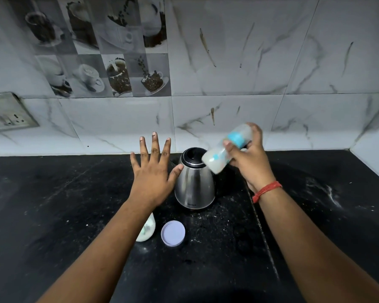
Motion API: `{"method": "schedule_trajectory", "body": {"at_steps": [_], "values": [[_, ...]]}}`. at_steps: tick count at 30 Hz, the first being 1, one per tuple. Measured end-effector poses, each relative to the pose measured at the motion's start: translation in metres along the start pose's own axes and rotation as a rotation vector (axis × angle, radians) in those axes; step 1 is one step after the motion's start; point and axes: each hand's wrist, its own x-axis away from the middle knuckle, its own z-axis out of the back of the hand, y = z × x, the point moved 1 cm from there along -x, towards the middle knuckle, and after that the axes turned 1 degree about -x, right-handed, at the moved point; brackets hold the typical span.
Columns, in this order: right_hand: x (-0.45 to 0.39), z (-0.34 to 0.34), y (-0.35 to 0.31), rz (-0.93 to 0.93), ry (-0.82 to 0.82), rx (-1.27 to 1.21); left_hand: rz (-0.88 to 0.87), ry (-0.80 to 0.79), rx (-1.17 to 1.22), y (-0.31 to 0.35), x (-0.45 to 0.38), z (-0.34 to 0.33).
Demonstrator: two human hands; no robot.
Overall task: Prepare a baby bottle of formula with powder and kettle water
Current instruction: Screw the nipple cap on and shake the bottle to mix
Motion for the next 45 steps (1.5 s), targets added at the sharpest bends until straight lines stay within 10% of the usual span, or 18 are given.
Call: {"method": "schedule_trajectory", "body": {"at_steps": [5,9,12,16,27,30,34,37,41,45], "values": [[-0.003,-0.001,0.002,-0.049,-0.129,0.051,-0.019,-0.001,-0.013,0.0,0.001,0.0],[-0.002,0.005,-0.001,0.075,0.181,-0.043,-0.007,0.001,0.001,0.001,0.001,0.0],[0.001,0.0,0.002,-0.033,-0.141,0.057,-0.018,-0.003,-0.017,0.001,0.001,0.001],[0.004,0.001,0.004,0.041,0.109,-0.028,-0.006,-0.005,-0.004,0.002,0.0,0.004],[0.006,-0.003,0.006,-0.046,-0.094,0.108,-0.005,-0.007,-0.021,0.002,-0.001,0.006],[0.003,0.003,0.008,0.04,0.159,-0.009,0.009,-0.011,-0.005,0.003,-0.001,0.007],[0.001,0.002,0.01,-0.058,-0.115,0.061,0.007,-0.02,-0.024,0.002,0.0,0.006],[0.0,0.006,0.005,0.037,0.156,-0.006,0.02,-0.011,0.003,0.002,-0.001,0.005],[0.0,0.001,0.006,-0.012,-0.064,0.059,0.013,-0.02,-0.024,0.003,0.0,0.005],[-0.002,0.005,0.004,0.032,0.107,-0.019,0.018,-0.02,-0.005,0.003,-0.002,0.004]]}}
